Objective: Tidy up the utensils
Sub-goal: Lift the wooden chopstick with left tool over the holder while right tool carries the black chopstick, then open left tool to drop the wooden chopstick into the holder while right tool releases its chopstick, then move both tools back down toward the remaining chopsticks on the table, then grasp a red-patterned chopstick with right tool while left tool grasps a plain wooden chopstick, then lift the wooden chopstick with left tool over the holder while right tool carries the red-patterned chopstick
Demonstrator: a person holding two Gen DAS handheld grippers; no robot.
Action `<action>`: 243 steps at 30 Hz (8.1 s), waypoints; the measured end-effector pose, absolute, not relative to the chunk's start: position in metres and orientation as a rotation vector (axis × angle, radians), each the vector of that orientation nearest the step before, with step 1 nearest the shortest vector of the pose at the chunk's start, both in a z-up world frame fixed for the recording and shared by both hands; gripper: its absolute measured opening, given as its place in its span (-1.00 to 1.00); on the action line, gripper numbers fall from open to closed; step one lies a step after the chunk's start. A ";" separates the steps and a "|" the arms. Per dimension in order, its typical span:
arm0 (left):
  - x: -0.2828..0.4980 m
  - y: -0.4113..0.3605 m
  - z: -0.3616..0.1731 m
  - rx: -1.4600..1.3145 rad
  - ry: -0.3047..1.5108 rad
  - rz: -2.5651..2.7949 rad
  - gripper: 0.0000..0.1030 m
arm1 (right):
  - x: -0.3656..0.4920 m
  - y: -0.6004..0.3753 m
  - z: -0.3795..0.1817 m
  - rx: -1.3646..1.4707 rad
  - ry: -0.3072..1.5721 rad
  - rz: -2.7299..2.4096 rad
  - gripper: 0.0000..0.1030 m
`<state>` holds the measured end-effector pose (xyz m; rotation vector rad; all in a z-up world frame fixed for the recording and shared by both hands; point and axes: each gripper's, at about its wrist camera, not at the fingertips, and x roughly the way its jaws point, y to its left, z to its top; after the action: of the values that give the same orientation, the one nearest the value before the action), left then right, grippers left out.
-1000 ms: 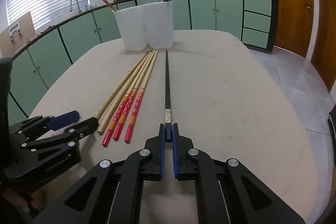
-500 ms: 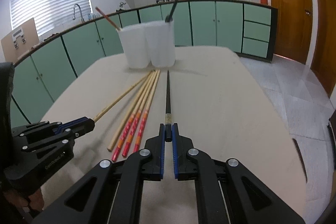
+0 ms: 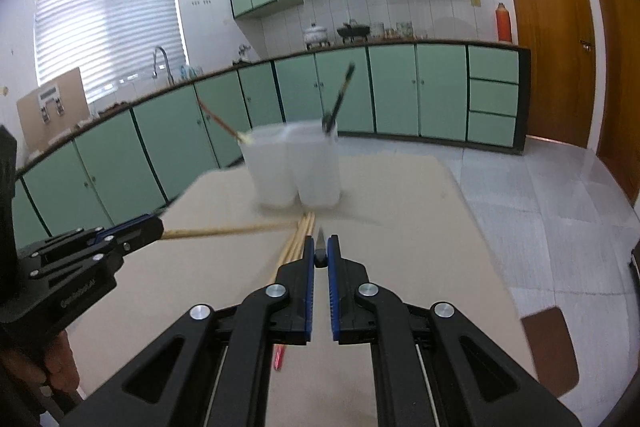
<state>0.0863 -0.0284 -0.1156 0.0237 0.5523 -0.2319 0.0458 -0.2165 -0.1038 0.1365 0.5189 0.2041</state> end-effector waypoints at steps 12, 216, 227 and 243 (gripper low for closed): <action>0.105 -0.021 -0.061 -0.011 0.468 -0.260 -0.89 | 0.086 -0.227 -0.029 0.140 0.460 0.265 -0.88; 0.098 -0.025 -0.097 -0.016 0.503 -0.229 -0.89 | 0.049 -0.217 -0.089 0.093 0.478 0.168 -0.90; 0.108 -0.031 -0.047 -0.025 0.410 -0.250 -0.89 | 0.091 -0.225 -0.026 0.112 0.465 0.256 -0.90; 0.111 -0.018 0.017 -0.026 0.334 -0.253 -0.89 | 0.120 -0.208 0.043 0.094 0.373 0.352 -0.90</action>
<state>0.1106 -0.0182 0.0173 -0.0263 0.3337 -0.2533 0.1197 -0.2080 0.0428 0.0938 0.3731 0.3520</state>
